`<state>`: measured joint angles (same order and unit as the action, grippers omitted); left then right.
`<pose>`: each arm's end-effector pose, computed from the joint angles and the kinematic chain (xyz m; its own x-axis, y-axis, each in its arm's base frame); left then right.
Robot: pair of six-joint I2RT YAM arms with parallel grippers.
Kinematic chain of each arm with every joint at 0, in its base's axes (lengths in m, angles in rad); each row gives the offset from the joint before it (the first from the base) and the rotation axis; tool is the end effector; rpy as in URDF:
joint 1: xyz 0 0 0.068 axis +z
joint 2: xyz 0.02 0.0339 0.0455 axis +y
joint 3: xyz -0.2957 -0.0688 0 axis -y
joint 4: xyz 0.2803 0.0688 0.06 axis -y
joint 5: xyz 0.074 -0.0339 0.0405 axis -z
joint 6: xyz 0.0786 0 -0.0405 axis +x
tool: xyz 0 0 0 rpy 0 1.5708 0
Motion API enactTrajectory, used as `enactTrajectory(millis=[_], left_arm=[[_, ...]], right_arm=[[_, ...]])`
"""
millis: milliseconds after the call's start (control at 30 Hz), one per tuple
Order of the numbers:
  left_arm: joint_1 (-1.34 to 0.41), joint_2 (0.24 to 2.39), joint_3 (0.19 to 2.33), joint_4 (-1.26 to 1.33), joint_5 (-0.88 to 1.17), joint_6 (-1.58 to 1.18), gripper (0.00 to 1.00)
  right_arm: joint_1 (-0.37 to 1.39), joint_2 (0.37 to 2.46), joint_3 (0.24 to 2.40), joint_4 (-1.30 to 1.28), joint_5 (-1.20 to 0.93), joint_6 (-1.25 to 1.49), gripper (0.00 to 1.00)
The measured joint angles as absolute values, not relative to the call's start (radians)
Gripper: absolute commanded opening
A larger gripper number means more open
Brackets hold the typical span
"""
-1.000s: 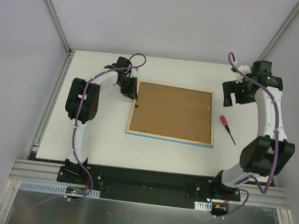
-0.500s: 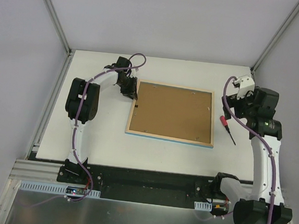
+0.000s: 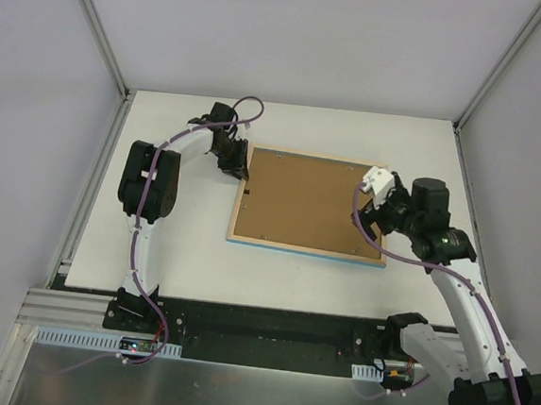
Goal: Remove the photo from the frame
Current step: Turn over the photo frame at the center of the board.
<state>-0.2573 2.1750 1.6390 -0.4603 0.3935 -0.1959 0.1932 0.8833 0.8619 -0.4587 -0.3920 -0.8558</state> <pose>0.5139 -0.1664 0.1422 -0.8813 0.0460 -0.4704 0.2701 0.8657 -0.4215 0.2336 0.0763 0.3283 0.0879 -0.6939 -0.7147 -0.6766 0.4850 -0.5540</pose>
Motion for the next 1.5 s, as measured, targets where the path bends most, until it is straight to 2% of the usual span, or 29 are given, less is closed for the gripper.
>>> enactTrajectory(millis=[67, 200, 433, 667, 833, 1033, 1200, 1500], left_arm=[[-0.256, 2.175, 1.639, -0.46, 0.394, -0.196, 0.04], [-0.253, 2.175, 1.639, -0.46, 0.394, -0.196, 0.04], [-0.253, 2.175, 1.639, -0.46, 0.394, -0.196, 0.04], [-0.253, 2.175, 1.639, -0.46, 0.394, -0.196, 0.04], [-0.253, 2.175, 1.639, -0.46, 0.394, -0.196, 0.04], [-0.253, 2.175, 1.639, -0.46, 0.394, -0.196, 0.04], [-0.253, 2.175, 1.639, -0.46, 0.394, -0.196, 0.04], [-0.253, 2.175, 1.639, -0.46, 0.394, -0.196, 0.04]], right_arm=[[0.265, 0.915, 0.853, -0.464, -0.375, -0.886, 0.9], [0.366, 0.986, 0.852, -0.485, -0.344, -0.942, 0.77], [0.476, 1.088, 0.852, -0.497, -0.304, -1.001, 0.73], [0.582, 1.199, 0.816, -0.501, -0.286, -1.041, 0.62], [0.61, 1.239, 0.798, -0.495, -0.279, -1.053, 0.57], [0.639, 1.338, 0.797, -0.478, -0.257, -1.053, 0.47], [0.647, 1.437, 0.802, -0.476, -0.238, -1.044, 0.46], [0.653, 1.46, 0.804, -0.467, -0.232, -1.029, 0.43]])
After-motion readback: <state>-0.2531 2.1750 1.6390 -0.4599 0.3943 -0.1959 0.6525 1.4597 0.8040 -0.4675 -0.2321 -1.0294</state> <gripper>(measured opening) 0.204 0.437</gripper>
